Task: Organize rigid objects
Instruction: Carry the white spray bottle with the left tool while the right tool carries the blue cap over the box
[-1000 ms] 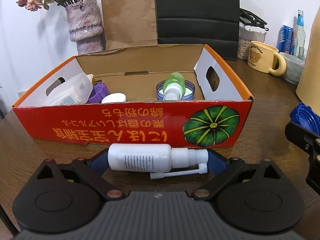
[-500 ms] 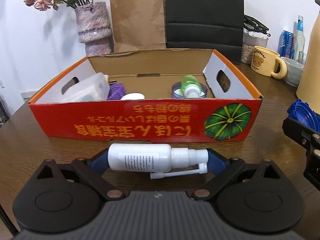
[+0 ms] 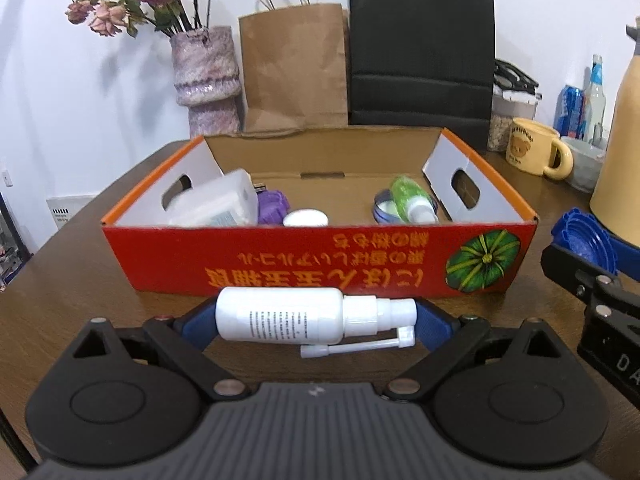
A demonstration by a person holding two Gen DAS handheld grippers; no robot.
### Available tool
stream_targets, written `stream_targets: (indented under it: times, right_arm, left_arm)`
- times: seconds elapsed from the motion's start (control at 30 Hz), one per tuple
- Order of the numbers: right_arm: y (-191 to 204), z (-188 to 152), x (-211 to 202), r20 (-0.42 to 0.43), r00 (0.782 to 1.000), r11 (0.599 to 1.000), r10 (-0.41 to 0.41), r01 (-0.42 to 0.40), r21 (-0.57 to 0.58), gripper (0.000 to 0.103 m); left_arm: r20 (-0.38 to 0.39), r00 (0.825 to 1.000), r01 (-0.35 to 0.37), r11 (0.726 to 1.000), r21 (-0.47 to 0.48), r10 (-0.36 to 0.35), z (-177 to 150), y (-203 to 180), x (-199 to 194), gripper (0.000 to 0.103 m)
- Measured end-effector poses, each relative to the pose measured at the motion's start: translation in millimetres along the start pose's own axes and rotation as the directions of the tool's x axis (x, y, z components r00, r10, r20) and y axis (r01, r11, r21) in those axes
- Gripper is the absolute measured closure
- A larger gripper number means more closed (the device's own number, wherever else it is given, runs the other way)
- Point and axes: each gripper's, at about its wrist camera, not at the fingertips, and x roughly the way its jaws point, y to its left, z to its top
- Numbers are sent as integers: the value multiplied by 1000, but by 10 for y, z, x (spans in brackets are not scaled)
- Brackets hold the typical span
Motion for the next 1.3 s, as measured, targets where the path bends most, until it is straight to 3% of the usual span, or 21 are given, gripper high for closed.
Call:
stream_targets:
  times: [0.57,1.3]
  right_arm:
    - [304,241,113,44,999,1000,20,-21,3,51]
    - [653,564,447,70,997,999,45,-43,-25,51]
  left_arm:
    - [82,997,13,998,-60,-9,347,424,-148,4]
    - [127,992,14,995,-96,-2,685,717,87,4]
